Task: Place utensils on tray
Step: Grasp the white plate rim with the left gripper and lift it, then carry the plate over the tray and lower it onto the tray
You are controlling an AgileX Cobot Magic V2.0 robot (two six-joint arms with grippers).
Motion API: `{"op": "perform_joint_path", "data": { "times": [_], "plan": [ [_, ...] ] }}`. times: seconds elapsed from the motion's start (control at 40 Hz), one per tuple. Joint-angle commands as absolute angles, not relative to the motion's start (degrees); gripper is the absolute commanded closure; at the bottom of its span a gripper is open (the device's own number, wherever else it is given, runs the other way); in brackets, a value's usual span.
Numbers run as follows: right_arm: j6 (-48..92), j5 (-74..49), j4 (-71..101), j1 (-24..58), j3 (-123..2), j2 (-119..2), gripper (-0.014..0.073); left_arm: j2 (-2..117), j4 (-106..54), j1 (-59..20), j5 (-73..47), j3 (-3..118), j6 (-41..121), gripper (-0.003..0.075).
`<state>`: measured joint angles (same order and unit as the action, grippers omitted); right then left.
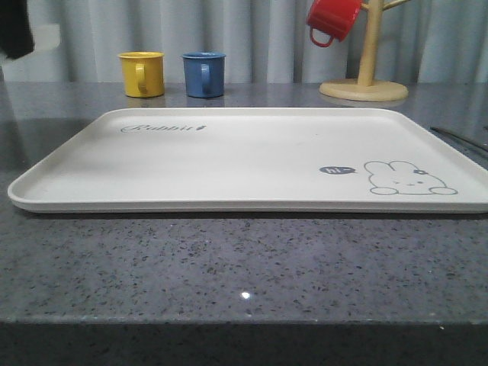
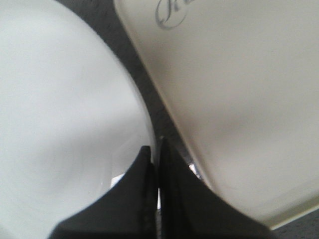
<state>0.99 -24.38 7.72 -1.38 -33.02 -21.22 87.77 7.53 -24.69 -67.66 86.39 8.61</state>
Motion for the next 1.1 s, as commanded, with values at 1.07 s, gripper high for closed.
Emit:
{"op": "perform_joint_path", "data": {
  "times": [1.07],
  "plan": [
    [1.32, -20.10, 7.28, -1.77, -35.03, -22.14, -0.0050, 103.91, -3.21, -42.61, -67.97, 98.52, 5.60, 0.0739]
  ]
}}
